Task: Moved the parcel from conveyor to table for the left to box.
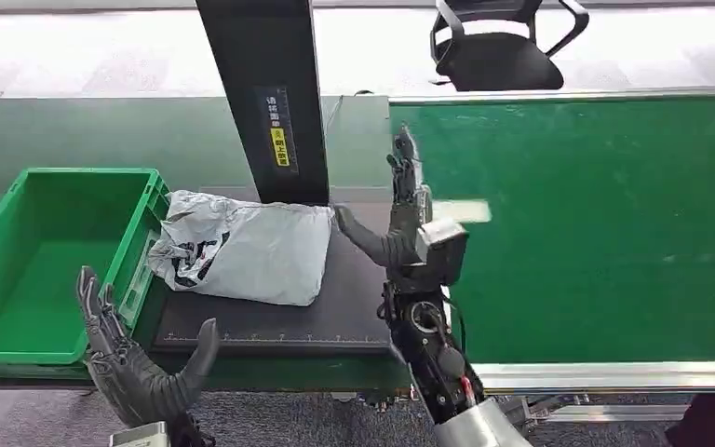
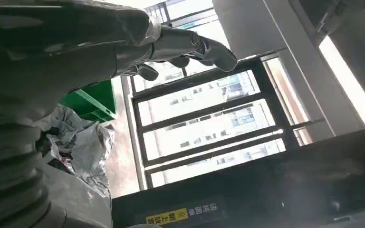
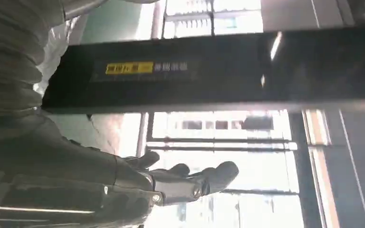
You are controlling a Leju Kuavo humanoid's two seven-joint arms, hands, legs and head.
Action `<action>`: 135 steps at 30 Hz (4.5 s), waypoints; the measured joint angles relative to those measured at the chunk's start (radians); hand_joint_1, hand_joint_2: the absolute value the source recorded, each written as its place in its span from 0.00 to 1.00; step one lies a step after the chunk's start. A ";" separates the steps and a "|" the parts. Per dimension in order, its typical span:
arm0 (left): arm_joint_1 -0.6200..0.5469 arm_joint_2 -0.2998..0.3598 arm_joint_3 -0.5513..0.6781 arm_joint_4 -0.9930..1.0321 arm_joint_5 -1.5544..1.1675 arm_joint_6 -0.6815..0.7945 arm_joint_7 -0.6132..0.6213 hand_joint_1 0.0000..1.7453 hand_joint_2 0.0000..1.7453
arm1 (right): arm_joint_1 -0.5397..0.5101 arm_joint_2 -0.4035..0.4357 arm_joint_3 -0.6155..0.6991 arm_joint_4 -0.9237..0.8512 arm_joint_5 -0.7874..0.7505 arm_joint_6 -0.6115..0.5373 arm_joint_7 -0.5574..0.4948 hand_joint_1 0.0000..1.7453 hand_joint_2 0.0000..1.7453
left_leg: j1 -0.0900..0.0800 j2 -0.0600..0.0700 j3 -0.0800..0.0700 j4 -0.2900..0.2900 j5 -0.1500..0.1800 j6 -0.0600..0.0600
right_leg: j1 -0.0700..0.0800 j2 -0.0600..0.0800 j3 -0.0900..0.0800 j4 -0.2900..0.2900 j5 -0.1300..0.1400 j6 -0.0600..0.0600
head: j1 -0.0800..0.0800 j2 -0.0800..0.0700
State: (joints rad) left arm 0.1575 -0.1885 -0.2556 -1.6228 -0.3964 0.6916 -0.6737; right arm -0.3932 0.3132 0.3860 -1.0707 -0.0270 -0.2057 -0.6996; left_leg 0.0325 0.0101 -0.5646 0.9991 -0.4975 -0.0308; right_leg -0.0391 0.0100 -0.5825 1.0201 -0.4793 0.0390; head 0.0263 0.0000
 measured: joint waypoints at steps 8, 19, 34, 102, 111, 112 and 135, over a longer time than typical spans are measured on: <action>-0.037 -0.014 0.017 0.087 -0.309 -0.107 0.114 0.00 1.00 | 0.245 -0.021 -0.010 -0.332 0.048 -0.124 -0.001 0.00 1.00 | 0.000 0.002 0.000 0.000 0.000 0.000 | 0.000 0.000 -0.001 0.000 0.000 0.000 | 0.000 0.000; -0.198 -0.027 0.024 0.422 -0.570 -0.156 0.286 0.00 1.00 | 0.305 -0.040 -0.022 -0.401 0.068 -0.095 -0.001 0.00 1.00 | 0.000 0.002 0.002 0.000 0.000 0.000 | 0.000 0.001 0.001 0.000 0.001 0.000 | 0.000 0.000; -0.229 -0.029 0.024 0.498 -0.592 -0.165 0.306 0.00 1.00 | 0.307 -0.044 -0.025 -0.406 0.078 -0.095 -0.001 0.00 1.00 | 0.000 0.002 0.002 0.000 0.000 0.000 | 0.000 0.001 0.000 0.000 0.001 -0.001 | 0.000 0.000; -0.684 0.085 0.172 1.113 -0.684 -0.302 0.384 0.95 1.00 | 0.378 -0.067 -0.074 -0.379 0.190 0.048 0.001 0.00 1.00 | 0.000 0.001 0.010 -0.001 0.001 0.000 | 0.000 0.000 0.011 0.000 0.001 -0.001 | 0.000 0.000; -0.684 0.084 0.172 1.111 -0.684 -0.293 0.376 0.97 1.00 | 0.377 -0.067 -0.077 -0.378 0.190 0.048 0.001 0.00 1.00 | 0.000 0.001 0.011 -0.001 0.001 0.000 | 0.000 0.000 0.011 0.000 0.001 -0.001 | 0.000 0.000; -0.684 0.084 0.172 1.111 -0.684 -0.292 0.375 0.98 1.00 | 0.377 -0.067 -0.077 -0.378 0.190 0.048 0.001 0.00 1.00 | 0.000 0.001 0.011 -0.001 0.001 0.000 | 0.000 0.001 0.011 0.000 0.001 -0.001 | 0.000 0.000; -0.287 0.163 0.106 -0.076 -0.350 0.007 0.140 0.98 1.00 | 0.492 -0.099 -0.082 -0.382 0.203 -0.043 0.001 0.00 1.00 | 0.000 0.001 0.000 0.000 0.000 0.000 | 0.000 0.001 0.000 0.000 0.000 0.000 | 0.001 0.000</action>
State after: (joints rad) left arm -0.1295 -0.0251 -0.1499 -1.6992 -0.7465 0.6989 -0.5333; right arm 0.0990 0.2144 0.3040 -1.4531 0.1755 -0.2491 -0.6985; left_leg 0.0326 0.0115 -0.5646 0.9988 -0.4973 -0.0311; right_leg -0.0390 0.0108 -0.5828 1.0203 -0.4794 0.0389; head 0.0271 0.0000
